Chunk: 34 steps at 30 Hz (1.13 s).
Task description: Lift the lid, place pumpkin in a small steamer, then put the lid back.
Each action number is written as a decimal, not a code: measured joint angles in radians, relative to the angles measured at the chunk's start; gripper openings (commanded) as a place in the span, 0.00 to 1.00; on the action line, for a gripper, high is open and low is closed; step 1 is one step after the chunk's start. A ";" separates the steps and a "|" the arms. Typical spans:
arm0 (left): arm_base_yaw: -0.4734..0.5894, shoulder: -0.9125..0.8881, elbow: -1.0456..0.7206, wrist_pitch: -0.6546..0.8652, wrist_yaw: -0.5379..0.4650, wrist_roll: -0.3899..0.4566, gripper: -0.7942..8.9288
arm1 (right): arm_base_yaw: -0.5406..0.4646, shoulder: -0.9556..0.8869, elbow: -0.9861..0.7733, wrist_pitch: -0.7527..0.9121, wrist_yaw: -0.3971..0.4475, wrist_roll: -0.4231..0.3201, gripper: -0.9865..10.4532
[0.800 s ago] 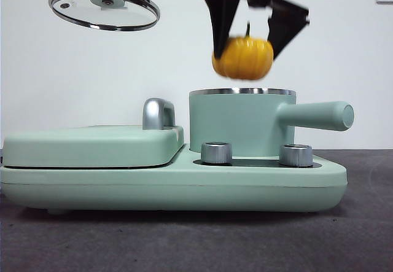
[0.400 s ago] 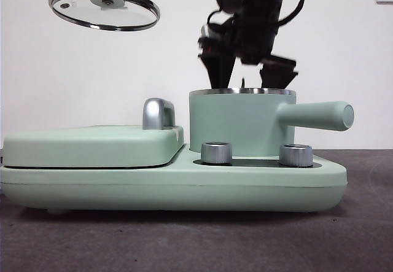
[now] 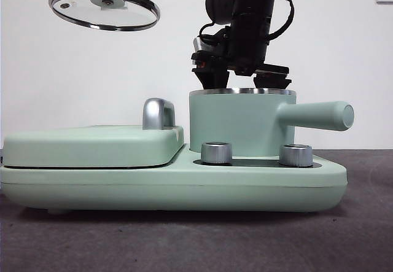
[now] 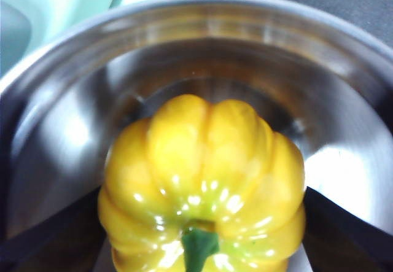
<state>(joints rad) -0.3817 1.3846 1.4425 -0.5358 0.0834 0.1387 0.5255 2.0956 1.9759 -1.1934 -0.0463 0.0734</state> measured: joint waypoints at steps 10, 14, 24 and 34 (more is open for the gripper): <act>0.000 0.000 0.000 -0.015 0.000 0.000 0.10 | 0.008 0.002 0.000 -0.006 0.001 0.000 0.37; 0.000 0.000 0.000 -0.015 0.000 0.000 0.10 | 0.008 0.030 0.002 -0.022 0.001 0.000 0.37; 0.000 0.000 0.000 -0.016 0.000 0.000 0.10 | 0.010 0.045 0.003 0.006 0.018 -0.002 0.50; 0.000 0.000 0.000 -0.016 0.000 0.000 0.10 | 0.010 0.045 0.014 0.015 0.025 -0.002 0.55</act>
<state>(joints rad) -0.3817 1.3846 1.4425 -0.5518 0.0834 0.1387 0.5350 2.1410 1.9900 -1.1782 -0.0216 0.0719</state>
